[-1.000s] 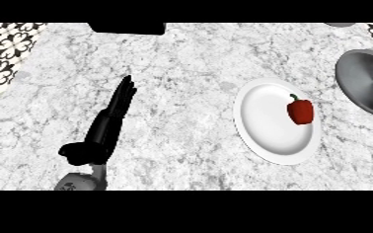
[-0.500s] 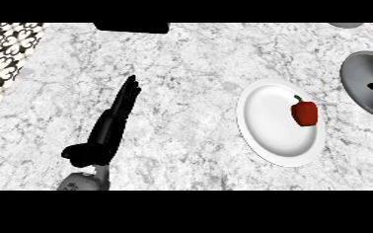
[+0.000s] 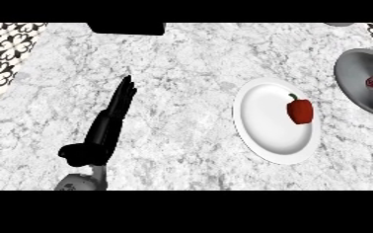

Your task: Pick the can from the plate and place it in the pan

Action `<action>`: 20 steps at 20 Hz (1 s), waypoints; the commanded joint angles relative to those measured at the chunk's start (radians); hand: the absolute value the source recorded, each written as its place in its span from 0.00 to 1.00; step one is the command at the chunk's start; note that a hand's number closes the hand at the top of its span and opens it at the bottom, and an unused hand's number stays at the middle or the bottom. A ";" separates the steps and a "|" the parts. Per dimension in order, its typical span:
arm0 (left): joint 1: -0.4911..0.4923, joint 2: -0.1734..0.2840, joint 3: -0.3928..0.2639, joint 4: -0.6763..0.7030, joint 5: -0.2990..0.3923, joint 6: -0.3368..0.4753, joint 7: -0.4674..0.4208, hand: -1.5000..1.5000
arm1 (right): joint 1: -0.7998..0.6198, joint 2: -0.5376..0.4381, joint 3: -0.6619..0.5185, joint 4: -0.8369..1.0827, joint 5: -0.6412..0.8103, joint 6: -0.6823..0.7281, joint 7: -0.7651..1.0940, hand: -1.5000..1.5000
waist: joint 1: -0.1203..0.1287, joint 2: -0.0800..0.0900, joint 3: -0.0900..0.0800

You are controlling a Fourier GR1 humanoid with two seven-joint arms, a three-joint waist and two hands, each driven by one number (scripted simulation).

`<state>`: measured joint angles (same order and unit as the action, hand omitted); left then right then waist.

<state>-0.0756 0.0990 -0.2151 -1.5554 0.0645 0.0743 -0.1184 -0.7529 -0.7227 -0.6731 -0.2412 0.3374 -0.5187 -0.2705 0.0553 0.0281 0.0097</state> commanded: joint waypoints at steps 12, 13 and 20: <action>0.072 0.008 0.016 -0.035 -0.015 0.010 0.006 0.50 | 0.252 -0.025 -0.160 0.009 -0.232 0.512 -0.363 0.00 | -0.040 -0.022 -0.006; 0.061 0.008 0.021 -0.033 -0.007 -0.011 0.003 0.50 | 0.194 -0.014 -0.129 -0.001 -0.223 0.467 -0.314 0.00 | -0.038 -0.022 -0.007; 0.038 -0.021 0.028 0.025 -0.046 0.007 -0.017 0.50 | 0.329 0.022 -0.090 -0.043 -0.260 0.523 -0.419 0.00 | -0.052 -0.026 -0.009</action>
<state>-0.0362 0.0867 -0.1924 -1.5731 0.0401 0.0798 -0.0975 -0.4963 -0.7202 -0.7807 -0.2665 0.0963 -0.0279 -0.6356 0.0107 0.0042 0.0018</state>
